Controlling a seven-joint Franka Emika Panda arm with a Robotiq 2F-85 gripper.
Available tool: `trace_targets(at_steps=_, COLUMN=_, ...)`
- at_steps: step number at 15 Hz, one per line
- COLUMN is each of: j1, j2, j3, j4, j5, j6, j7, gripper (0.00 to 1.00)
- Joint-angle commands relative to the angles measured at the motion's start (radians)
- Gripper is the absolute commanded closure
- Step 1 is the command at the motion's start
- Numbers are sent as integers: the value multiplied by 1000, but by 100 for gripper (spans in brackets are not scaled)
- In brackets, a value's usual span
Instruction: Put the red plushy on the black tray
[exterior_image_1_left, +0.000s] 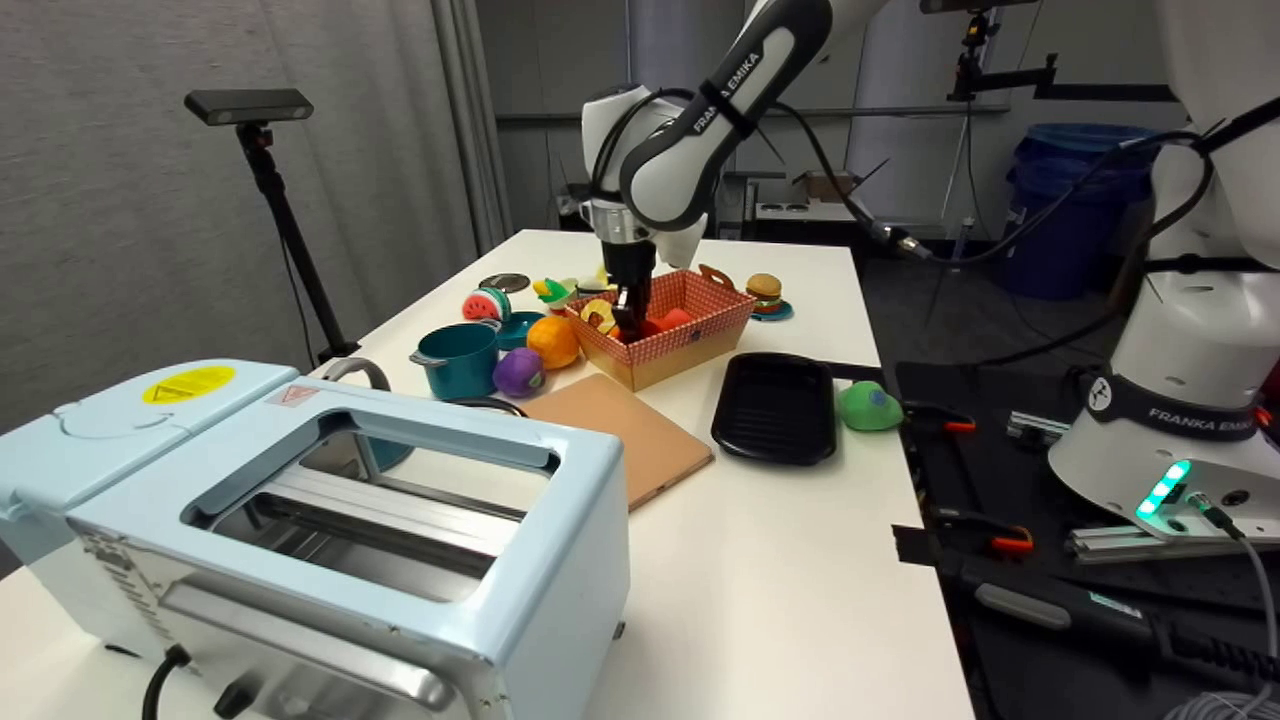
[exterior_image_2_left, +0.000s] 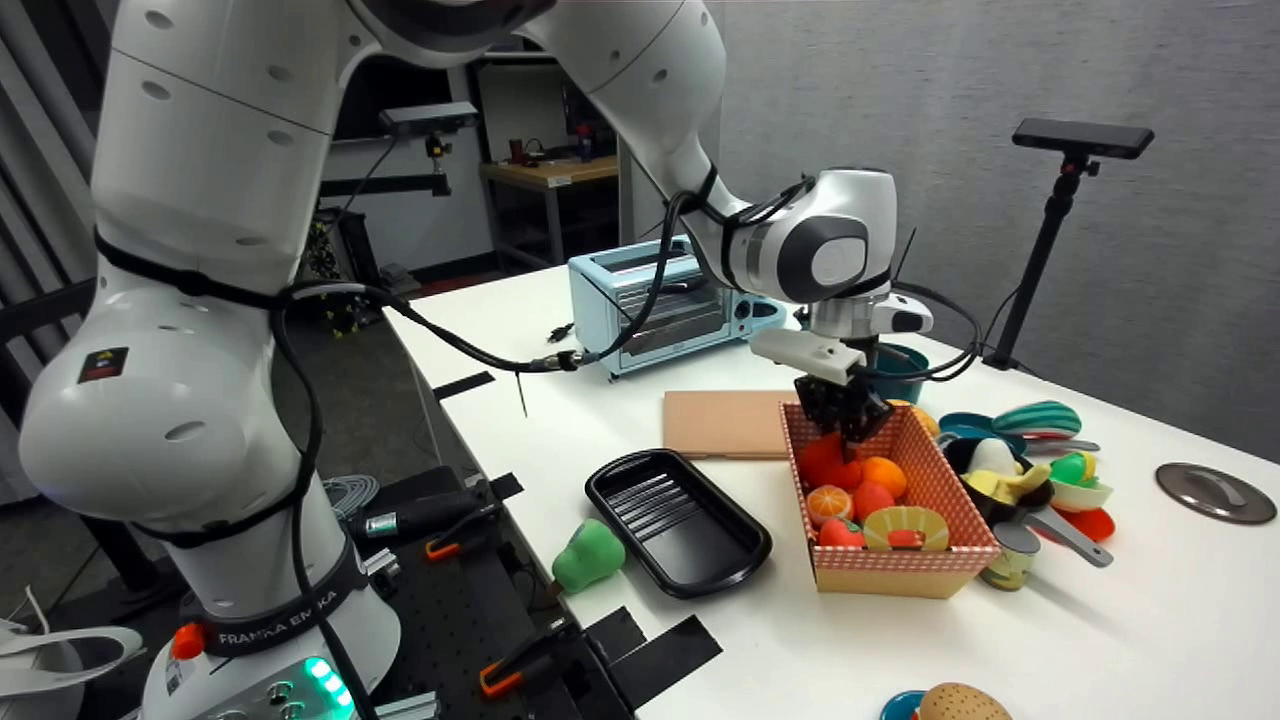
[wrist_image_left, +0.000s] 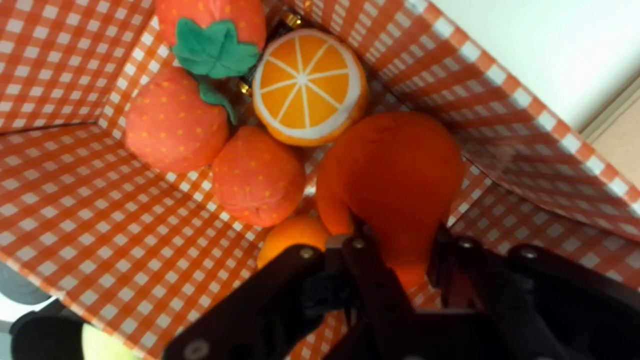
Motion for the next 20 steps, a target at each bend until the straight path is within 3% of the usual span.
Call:
trace_targets(at_steps=1, j1=13, j2=-34, j3=-22, j4=-25, j5=-29, j6=27, j7=68, gripper=95)
trace_targets(at_steps=8, j1=25, j2=-206, j3=-31, j4=-142, j5=-41, j6=55, j7=124, gripper=95)
trace_targets(at_steps=20, j1=6, j2=-603, j3=4, j4=-471, j5=-158, j6=41, j7=269, gripper=95)
